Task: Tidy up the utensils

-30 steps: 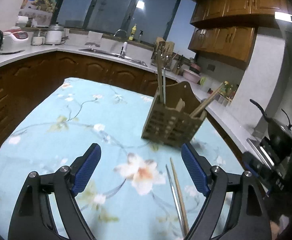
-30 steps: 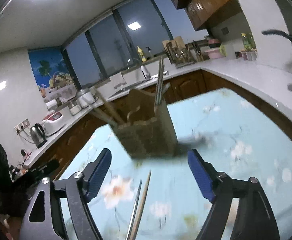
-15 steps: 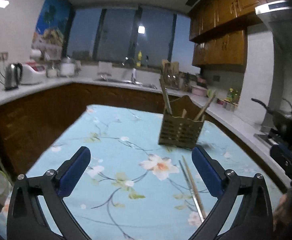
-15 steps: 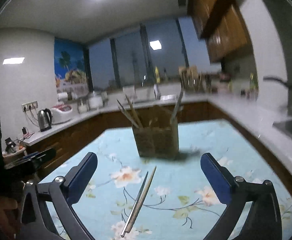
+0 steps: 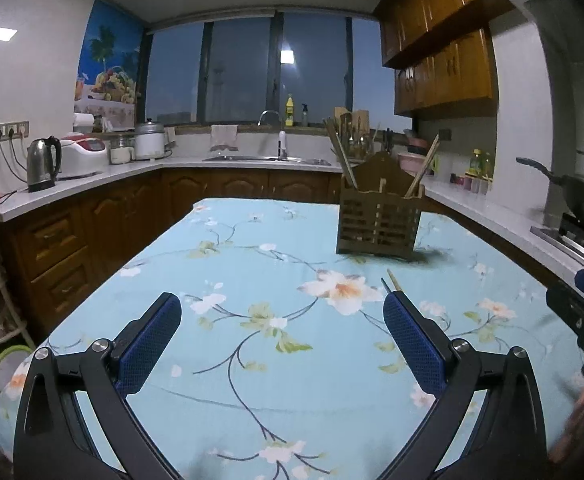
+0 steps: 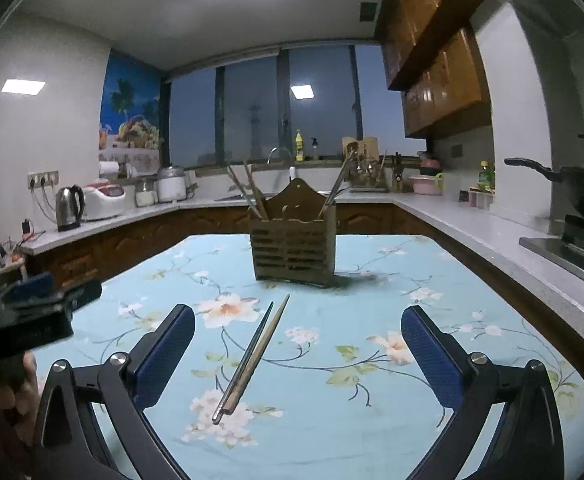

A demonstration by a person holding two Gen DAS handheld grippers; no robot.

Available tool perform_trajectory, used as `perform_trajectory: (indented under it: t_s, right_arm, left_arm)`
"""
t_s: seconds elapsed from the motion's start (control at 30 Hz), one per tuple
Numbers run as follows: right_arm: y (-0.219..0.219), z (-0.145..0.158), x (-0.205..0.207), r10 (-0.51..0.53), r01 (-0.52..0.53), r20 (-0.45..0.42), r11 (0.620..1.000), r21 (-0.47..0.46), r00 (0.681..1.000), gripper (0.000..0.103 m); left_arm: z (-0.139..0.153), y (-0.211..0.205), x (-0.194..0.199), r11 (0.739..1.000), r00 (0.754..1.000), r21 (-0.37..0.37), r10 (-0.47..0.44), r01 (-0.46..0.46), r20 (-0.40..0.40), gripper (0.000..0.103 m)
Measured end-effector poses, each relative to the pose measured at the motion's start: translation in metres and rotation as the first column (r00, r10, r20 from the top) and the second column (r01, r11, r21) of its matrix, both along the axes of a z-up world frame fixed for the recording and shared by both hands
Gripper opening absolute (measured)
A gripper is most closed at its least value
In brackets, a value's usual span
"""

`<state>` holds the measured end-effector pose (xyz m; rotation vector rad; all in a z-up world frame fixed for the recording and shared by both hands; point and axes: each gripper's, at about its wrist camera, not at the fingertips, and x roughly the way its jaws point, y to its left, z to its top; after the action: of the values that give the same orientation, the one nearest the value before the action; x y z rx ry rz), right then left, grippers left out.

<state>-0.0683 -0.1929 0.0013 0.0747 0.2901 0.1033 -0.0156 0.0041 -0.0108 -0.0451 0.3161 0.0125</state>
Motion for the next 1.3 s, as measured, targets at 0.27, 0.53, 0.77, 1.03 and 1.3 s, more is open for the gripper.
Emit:
perform_trajectory:
  t_s: [0.27,0.53,0.77,1.03,1.3]
  right_arm:
    - [-0.01,-0.008,0.002,-0.018,0.019,-0.034,0.999,0.051,0.999,0.103]
    - [-0.01,-0.008,0.004,-0.012,0.015,-0.044,0.998,0.059,0.999,0.103]
    - [-0.012,-0.012,0.005,-0.013,0.017,-0.044,0.997,0.07,0.999,0.103]
    - [-0.011,-0.013,0.002,-0.01,0.012,-0.032,0.997,0.072,0.999,0.103]
    - [-0.011,-0.013,0.0,-0.01,0.013,-0.03,0.997,0.075,1.0,0.103]
  left_arm:
    - [0.0,-0.001,0.0,1.0,1.0,0.007,0.001,-0.001,-0.017,0.103]
    - [-0.001,-0.001,-0.001,1.0,1.0,0.015,0.001,-0.001,-0.014,0.103]
    - [0.001,-0.003,-0.004,1.0,1.0,0.026,0.005,-0.005,0.005,0.103]
    - [0.004,-0.006,-0.006,0.999,1.0,0.038,0.005,-0.005,0.018,0.103]
    - [0.007,-0.009,-0.006,0.999,1.0,0.035,0.006,-0.007,0.024,0.103]
